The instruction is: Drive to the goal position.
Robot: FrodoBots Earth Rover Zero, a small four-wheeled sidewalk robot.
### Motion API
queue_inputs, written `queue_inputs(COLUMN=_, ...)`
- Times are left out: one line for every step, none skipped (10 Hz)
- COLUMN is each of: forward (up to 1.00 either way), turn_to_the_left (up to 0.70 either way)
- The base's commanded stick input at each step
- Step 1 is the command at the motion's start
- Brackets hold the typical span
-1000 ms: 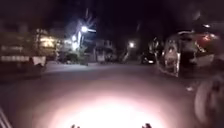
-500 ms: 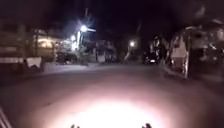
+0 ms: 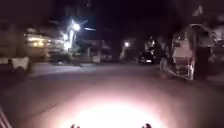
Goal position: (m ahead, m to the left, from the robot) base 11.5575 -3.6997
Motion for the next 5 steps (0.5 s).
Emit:
queue_inputs(forward=0.7, turn_to_the_left=-0.19)
queue_inputs(forward=0.7, turn_to_the_left=0.0)
queue_inputs(forward=0.7, turn_to_the_left=0.0)
queue_inputs(forward=0.7, turn_to_the_left=0.0)
queue_inputs(forward=0.7, turn_to_the_left=0.0)
